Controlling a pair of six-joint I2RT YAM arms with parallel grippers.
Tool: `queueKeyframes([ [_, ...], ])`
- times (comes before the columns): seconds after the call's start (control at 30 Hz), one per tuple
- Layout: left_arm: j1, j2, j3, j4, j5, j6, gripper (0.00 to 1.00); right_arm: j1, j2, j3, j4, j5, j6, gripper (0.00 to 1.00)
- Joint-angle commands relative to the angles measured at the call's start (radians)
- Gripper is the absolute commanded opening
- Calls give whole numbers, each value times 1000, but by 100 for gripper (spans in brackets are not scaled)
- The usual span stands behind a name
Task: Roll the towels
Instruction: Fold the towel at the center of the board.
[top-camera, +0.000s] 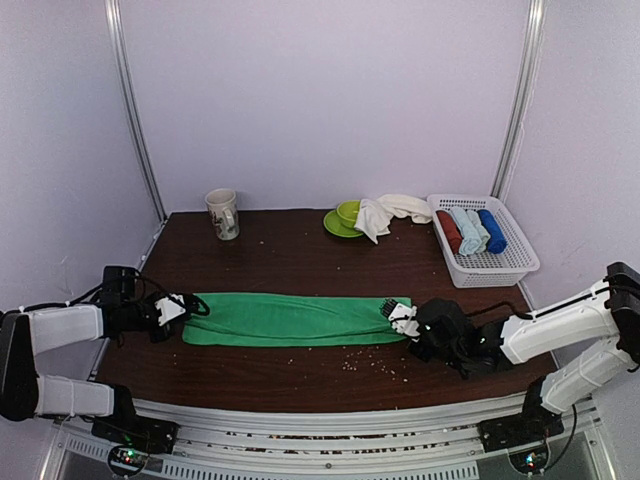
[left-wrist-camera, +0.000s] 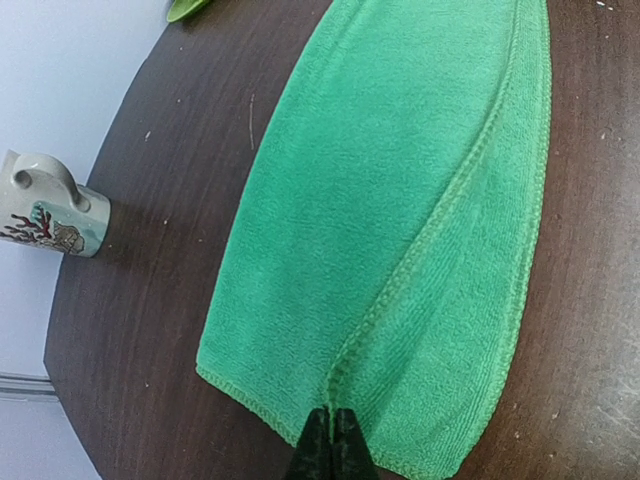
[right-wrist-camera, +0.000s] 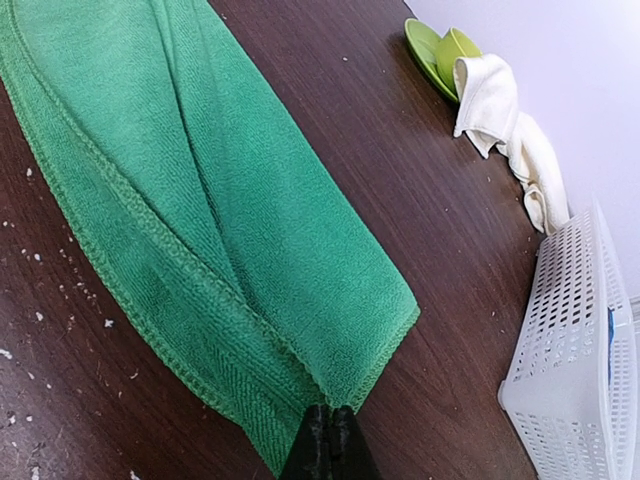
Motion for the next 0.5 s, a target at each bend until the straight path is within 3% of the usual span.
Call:
queueKeyframes([
  [0.0,9,-7,-17,-1,29,36,1,12,-1,-9,-4,32,-3,0],
  [0.17,9,-5,-13,-23,27,53,5,21,12,0,-31,34,2,0],
  [0.47,10,-22,9,-94,24,89,25,34,25,13,-62,53,20,29],
])
